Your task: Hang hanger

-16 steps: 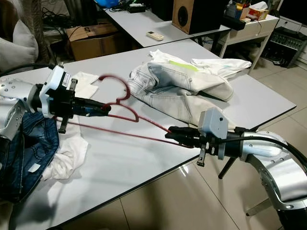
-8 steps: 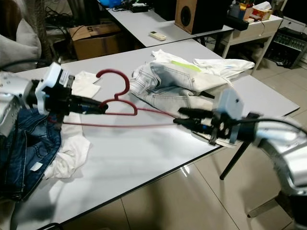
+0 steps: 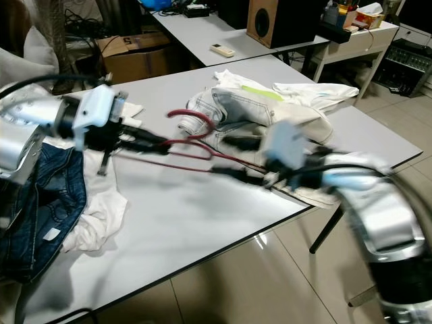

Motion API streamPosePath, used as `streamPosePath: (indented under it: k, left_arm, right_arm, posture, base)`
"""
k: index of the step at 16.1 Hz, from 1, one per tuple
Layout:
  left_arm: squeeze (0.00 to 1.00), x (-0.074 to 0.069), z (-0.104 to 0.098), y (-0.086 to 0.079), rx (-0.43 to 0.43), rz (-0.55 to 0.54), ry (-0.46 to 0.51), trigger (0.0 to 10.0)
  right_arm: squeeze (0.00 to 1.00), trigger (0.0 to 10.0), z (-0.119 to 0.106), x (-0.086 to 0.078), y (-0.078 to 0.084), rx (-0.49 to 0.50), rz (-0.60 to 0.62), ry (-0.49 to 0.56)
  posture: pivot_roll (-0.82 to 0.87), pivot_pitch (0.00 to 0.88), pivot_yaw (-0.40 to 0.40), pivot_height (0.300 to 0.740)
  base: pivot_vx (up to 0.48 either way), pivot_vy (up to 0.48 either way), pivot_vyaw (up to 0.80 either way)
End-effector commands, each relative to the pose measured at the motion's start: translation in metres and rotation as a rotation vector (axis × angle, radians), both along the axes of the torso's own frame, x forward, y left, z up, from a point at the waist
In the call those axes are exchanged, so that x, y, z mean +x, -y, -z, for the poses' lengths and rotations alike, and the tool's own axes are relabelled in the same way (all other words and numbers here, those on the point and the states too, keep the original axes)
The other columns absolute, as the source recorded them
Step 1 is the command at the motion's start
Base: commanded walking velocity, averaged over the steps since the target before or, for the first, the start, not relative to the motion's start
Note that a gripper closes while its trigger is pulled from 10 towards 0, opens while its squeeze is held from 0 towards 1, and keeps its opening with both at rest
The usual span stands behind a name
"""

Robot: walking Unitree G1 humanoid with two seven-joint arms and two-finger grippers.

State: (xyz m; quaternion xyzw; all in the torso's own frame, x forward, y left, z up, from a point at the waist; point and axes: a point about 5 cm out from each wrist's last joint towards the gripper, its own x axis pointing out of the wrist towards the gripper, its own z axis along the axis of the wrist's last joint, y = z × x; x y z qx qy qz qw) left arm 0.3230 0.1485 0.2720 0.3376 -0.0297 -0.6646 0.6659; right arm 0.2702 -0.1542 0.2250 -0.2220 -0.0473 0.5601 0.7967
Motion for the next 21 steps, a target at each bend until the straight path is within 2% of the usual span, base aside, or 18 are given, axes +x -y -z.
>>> streamPosePath:
  k: [1,5,9,12,15,16,17,18,19,21]
  left_arm:
    - [0.0,-0.001,-0.008,0.006,0.012,0.012,0.051,0.0]
    - [0.0,-0.01,-0.017,0.019,0.05,0.067,0.087,0.0]
    - [0.0,-0.006,-0.015,0.015,0.113,0.015,0.11,0.0]
    - [0.0,-0.004,-0.014,0.015,0.09,0.014,0.104,0.0]
    - [0.0,-0.007,-0.013,0.019,0.091,0.06,0.086,0.0]
    - [0.0,-0.007,-0.012,0.021,0.108,0.074,0.089,0.0]
    - [0.0,-0.008,-0.012,0.021,0.122,0.082,0.097,0.0]
    - [0.0,-0.008,-0.012,0.021,0.127,0.085,0.1,0.0]
    - [0.0,-0.008,-0.012,0.022,0.13,0.091,0.103,0.0]
    - [0.0,-0.009,-0.012,0.023,0.133,0.099,0.109,0.0]
  right_arm:
    - [0.0,10.0,-0.003,-0.002,-0.005,-0.015,-0.025,0.019]
    - [0.0,10.0,0.001,0.013,-0.008,-0.05,0.042,0.044]
    - [0.0,10.0,-0.012,0.005,-0.007,-0.02,0.003,0.064]
    - [0.0,10.0,-0.01,0.006,-0.004,-0.043,0.031,0.072]
    - [0.0,10.0,0.001,0.013,-0.011,-0.076,0.033,0.046]
    - [0.0,4.8,0.004,0.017,-0.013,-0.089,0.039,0.039]
    - [0.0,1.8,0.005,0.02,-0.014,-0.097,0.048,0.035]
    - [0.0,1.8,0.005,0.021,-0.014,-0.099,0.053,0.034]
    - [0.0,0.0,0.006,0.023,-0.013,-0.098,0.058,0.026]
    - [0.0,0.0,0.006,0.025,-0.014,-0.083,0.062,0.01]
  posture:
    - [-0.19,0.0,0.03,0.74]
    - [-0.18,0.0,0.024,0.74]
    - [-0.18,0.0,0.024,0.74]
    - [-0.19,0.0,0.025,0.74]
    - [-0.19,0.0,0.023,0.74]
    - [-0.18,0.0,0.019,0.74]
    - [-0.18,0.0,0.019,0.74]
    - [-0.18,0.0,0.019,0.74]
    - [-0.18,0.0,0.012,0.74]
    - [-0.18,0.0,0.008,0.74]
  base:
    - [0.0,0.0,0.0]
    - [0.0,0.0,0.0]
    - [0.0,0.0,0.0]
    - [0.0,0.0,0.0]
    - [0.0,0.0,0.0]
    - [0.0,0.0,0.0]
    - [0.0,0.0,0.0]
    - [0.0,0.0,0.0]
    - [0.0,0.0,0.0]
    - [0.0,0.0,0.0]
